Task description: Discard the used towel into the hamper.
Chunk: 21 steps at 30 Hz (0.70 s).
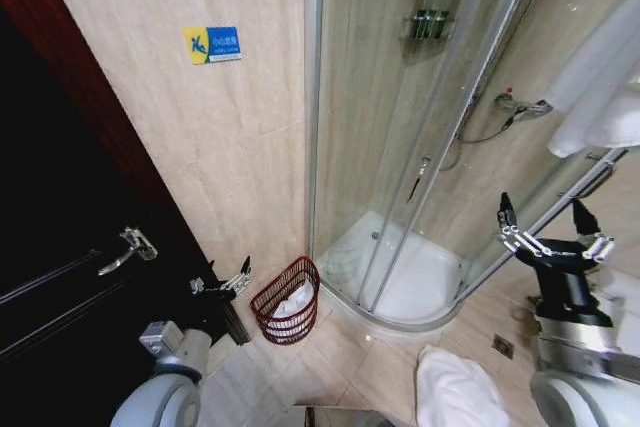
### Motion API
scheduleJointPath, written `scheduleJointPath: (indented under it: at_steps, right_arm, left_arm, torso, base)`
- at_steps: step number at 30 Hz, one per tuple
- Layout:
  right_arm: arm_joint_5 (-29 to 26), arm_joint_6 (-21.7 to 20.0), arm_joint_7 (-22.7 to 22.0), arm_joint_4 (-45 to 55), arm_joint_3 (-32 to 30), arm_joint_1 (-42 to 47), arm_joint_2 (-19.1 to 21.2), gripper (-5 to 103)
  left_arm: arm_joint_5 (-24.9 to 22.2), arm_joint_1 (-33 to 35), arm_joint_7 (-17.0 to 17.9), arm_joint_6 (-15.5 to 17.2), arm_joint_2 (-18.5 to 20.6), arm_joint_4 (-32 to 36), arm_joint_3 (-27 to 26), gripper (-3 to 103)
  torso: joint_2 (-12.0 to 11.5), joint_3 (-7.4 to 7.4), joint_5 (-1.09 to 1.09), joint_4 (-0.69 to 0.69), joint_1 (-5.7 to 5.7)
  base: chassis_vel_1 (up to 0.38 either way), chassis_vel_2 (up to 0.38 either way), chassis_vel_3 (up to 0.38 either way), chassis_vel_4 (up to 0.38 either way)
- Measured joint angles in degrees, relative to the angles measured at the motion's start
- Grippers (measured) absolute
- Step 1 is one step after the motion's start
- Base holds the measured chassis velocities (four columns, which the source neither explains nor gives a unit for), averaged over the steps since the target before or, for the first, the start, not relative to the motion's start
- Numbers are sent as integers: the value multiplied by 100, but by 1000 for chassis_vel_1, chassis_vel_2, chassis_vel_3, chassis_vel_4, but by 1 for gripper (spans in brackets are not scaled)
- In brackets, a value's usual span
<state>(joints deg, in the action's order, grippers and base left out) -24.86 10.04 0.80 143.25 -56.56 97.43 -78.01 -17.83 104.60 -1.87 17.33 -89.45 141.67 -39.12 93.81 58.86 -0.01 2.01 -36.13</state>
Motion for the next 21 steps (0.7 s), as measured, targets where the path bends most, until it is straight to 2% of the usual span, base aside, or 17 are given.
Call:
scheduleJointPath:
  at_steps: [21]
  right_arm:
    - [-104, 1, 29, -2, -66, 20, 77, 100]
  left_arm:
    - [-1, 0, 0, 0, 1, 0, 0, 97]
  torso:
    - [0, 0, 1, -1, 1]
  base:
    - [-141, -138, 140, 143]
